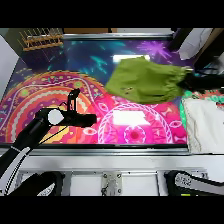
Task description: Fold the clothes and pants, and hang the long-sleeved shirts on hangers.
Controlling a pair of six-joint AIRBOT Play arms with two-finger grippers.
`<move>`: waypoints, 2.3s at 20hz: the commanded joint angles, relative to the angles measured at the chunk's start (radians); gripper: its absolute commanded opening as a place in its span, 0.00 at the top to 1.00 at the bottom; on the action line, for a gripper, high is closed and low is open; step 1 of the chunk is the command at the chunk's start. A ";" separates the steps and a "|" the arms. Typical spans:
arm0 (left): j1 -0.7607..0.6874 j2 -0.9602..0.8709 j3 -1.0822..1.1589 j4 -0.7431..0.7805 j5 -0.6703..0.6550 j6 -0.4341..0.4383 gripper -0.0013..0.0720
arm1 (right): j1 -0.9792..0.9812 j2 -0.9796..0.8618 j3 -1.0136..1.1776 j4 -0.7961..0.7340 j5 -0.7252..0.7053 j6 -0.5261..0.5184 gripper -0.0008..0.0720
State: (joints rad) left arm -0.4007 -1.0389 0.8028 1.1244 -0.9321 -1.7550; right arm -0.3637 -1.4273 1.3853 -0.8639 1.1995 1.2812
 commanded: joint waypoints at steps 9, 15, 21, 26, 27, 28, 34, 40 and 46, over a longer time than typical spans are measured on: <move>0.000 -0.001 0.000 0.002 0.026 0.001 0.98 | -0.540 0.377 -0.125 -0.516 0.221 0.424 0.96; 0.000 -0.001 0.000 0.002 0.024 0.002 0.98 | -0.544 0.540 -0.387 -0.647 0.211 0.478 0.96; 0.000 -0.001 0.000 0.003 0.023 0.002 0.98 | -0.543 0.571 -0.542 -0.644 0.200 0.478 0.96; 0.000 -0.001 0.000 0.009 0.023 0.002 0.98 | -0.543 0.571 -0.546 -0.644 0.191 0.476 0.06; 0.000 -0.001 0.000 0.009 0.024 0.002 0.98 | -0.544 0.571 -0.533 -0.652 0.170 0.457 0.05; 0.000 -0.001 0.000 0.009 0.024 0.002 0.98 | -0.543 0.573 -0.507 -0.655 0.143 0.410 0.05; 0.000 -0.001 0.000 0.008 0.024 0.002 0.98 | -0.381 0.643 -0.356 -0.391 -0.057 0.177 0.05; 0.000 -0.001 0.000 0.007 0.024 0.001 0.98 | 0.153 0.607 -0.369 -0.275 -0.060 0.116 0.05; 0.000 -0.001 0.000 0.007 0.024 0.001 0.98 | 0.423 0.539 -0.369 -0.279 -0.066 0.090 0.84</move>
State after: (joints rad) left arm -0.4007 -1.0393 0.8028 1.1320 -0.9089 -1.7538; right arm -0.0521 -0.8619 1.0157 -1.1534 1.1397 1.3865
